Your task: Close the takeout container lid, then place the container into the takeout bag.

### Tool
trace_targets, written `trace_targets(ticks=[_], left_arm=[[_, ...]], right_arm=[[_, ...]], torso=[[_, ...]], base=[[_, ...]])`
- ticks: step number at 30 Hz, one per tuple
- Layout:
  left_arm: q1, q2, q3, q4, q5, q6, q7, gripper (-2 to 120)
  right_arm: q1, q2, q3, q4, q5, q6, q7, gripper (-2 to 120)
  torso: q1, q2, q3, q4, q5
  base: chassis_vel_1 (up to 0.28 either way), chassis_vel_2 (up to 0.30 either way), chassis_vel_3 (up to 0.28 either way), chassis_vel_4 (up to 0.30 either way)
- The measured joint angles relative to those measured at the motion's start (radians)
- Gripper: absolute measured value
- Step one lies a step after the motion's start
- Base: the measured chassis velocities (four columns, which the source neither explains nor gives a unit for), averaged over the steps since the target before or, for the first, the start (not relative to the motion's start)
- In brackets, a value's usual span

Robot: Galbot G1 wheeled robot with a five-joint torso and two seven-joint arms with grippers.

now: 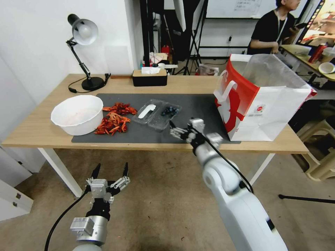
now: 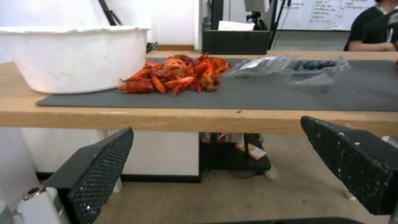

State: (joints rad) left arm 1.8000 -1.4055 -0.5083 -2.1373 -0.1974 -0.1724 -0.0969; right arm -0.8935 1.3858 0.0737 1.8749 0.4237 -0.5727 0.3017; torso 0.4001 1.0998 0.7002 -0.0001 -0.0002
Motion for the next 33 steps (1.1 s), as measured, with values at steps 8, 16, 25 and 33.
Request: trace_targets(ticks=[8,16,25,33], left_arm=[[0.003,-0.011,-0.015,0.014,-0.009,-0.013,-0.015,100],[0.003,-0.017,-0.009,0.023,-0.011,-0.024,-0.015,100],[0.003,-0.011,-0.013,0.029,-0.023,-0.031,-0.012,100],[-0.002,-0.01,0.003,0.042,-0.022,-0.043,-0.018,100]], right_arm=[[0.185,0.098,-0.107,-0.127,0.154,-0.163,0.275,100],[0.225,0.142,-0.16,-0.196,0.202,-0.172,0.446,100],[0.231,0.141,-0.162,-0.22,0.301,-0.168,0.534,100],[0.212,0.124,-0.154,-0.203,0.368,-0.165,0.575,100]], torso=[[0.0,0.0,0.0,0.0002,0.0001],[0.0,0.0,0.0,0.0,0.0001],[0.0,0.0,0.0,0.0,0.0002],[0.0,0.0,0.0,0.0,0.0002]], base=[[0.0,0.0,0.0,0.0],[0.0,0.0,0.0,0.0],[0.0,0.0,0.0,0.0],[0.0,0.0,0.0,0.0]])
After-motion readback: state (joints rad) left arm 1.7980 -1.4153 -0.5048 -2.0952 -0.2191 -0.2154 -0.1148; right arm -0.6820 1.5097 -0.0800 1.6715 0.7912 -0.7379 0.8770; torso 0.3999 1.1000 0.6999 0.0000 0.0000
